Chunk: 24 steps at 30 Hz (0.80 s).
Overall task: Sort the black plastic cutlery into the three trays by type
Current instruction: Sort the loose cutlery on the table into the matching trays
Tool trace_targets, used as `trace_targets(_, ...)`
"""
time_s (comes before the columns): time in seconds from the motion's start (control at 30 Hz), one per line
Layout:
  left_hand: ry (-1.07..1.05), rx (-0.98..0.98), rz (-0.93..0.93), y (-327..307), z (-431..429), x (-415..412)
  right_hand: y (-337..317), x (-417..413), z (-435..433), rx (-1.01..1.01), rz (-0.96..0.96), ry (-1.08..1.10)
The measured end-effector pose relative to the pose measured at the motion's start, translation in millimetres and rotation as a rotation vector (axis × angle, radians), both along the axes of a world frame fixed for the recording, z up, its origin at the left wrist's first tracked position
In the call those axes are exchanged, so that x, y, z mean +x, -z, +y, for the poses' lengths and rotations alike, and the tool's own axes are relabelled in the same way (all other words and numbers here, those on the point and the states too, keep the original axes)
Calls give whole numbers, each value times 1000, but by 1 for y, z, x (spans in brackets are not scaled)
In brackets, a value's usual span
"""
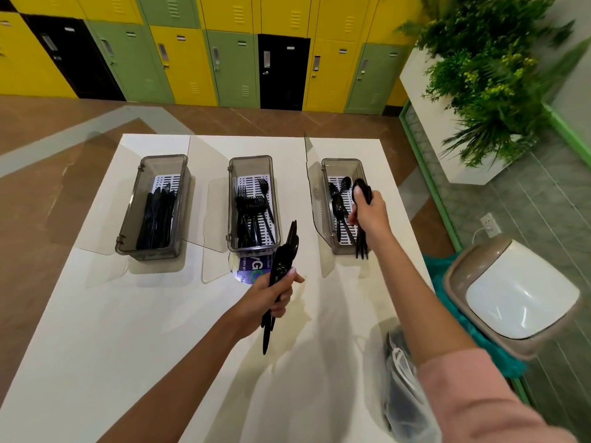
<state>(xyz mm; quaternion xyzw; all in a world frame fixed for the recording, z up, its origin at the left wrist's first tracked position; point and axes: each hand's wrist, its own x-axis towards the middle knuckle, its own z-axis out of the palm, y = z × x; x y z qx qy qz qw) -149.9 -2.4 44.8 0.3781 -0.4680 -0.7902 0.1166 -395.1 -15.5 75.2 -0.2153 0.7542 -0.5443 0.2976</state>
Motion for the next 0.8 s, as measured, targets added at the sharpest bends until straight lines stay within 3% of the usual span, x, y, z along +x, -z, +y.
trace_targets(0.3,18,339,210,0,-11,5,28,-21,-37,100,27,-70)
trace_targets(0.47,24,393,262,4,-10,7,47,-16,-12,293,232,-82)
trace_targets(0.6,24,397,276,7,-10,4,18,19,18,20,302,-84)
trace_targets(0.7,28,373,261,7,-7,3,-10,53,43,-163,99,-396)
trace_targets(0.8,47,321,230,3,-4,2,-9,74,53,-107,84,-698)
